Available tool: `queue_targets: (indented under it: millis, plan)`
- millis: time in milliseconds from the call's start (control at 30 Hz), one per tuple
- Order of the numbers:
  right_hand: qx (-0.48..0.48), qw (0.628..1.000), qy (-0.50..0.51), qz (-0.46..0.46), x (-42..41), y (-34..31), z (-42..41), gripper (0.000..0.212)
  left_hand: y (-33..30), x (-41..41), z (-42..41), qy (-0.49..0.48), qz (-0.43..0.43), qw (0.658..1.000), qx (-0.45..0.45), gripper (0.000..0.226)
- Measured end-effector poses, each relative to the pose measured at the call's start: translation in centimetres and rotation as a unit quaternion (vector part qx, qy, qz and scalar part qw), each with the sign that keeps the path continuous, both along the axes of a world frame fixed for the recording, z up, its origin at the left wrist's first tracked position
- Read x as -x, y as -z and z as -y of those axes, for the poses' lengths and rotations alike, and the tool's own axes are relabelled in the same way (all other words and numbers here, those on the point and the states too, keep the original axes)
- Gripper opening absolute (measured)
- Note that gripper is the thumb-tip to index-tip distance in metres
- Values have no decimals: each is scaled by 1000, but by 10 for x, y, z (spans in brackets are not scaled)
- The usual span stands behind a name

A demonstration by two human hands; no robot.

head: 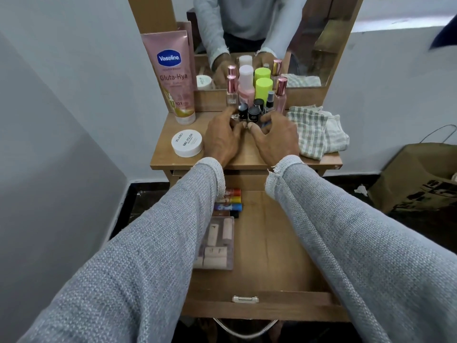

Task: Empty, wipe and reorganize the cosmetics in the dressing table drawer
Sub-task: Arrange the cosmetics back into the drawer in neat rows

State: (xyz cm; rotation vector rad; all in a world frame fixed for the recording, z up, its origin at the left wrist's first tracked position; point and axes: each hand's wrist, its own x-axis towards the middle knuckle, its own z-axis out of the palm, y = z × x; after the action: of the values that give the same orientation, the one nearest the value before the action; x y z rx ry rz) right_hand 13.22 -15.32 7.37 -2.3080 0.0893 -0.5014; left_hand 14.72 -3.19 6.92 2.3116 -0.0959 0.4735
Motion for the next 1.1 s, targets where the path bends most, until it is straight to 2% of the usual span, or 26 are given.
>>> queue_targets:
  millis: [133, 367, 533, 767, 900, 1100]
  plan:
    - [3, 1000, 7, -2, -3, 2, -3, 40, 2, -2, -2, 1, 5, 1000, 4, 27]
    - [-35, 999, 1, 17, 0, 6, -3, 29, 9, -3, -5, 14, 14, 999, 40, 19]
    - [-88, 993, -61, 46, 20, 4, 2, 26, 9, 8, -9, 36, 38, 997, 61, 19]
    - [-172, 977, -118, 43, 73, 11, 19, 20, 15, 66, -12, 52, 12, 991, 122, 25]
    - [-96, 984, -149, -3, 104, 32, 35, 22, 33, 113, -12, 54, 14, 990, 132, 19]
    - [3, 985, -107, -137, 105, 65, 47, 22, 62, 122, -9, 61, -76, 995, 38, 13]
